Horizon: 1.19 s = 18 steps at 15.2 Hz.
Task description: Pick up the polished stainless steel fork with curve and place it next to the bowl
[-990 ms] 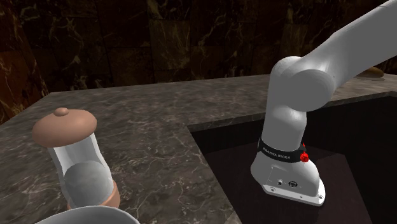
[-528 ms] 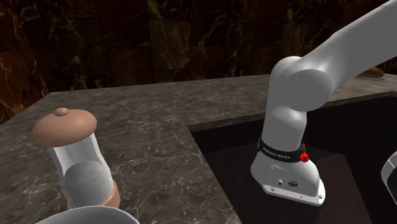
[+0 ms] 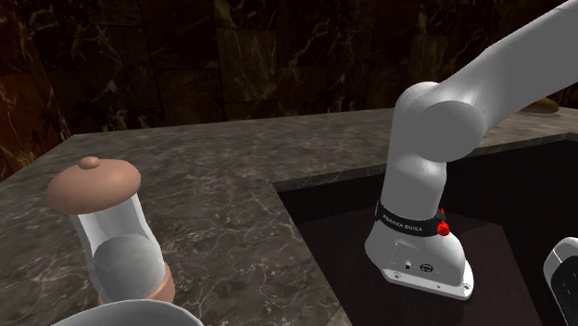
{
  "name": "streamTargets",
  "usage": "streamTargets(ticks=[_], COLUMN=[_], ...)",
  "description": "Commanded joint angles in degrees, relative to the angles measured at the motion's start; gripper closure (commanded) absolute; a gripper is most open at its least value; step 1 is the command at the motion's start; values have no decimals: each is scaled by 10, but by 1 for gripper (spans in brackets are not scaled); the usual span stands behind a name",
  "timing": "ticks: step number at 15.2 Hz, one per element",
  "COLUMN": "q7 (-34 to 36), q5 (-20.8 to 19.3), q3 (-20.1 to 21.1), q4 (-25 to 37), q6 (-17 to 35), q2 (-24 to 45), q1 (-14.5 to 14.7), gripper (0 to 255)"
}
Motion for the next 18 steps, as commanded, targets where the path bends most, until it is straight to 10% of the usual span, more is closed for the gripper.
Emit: streamTargets(ticks=[1, 2, 18], q7=[0, 0, 16], q5=[0, 0, -43], q3=[0, 0, -63], q4=[0, 0, 33], q6=[0, 0, -58], q2=[0, 0, 1], q1=[0, 0, 20], gripper=[255, 0, 0])
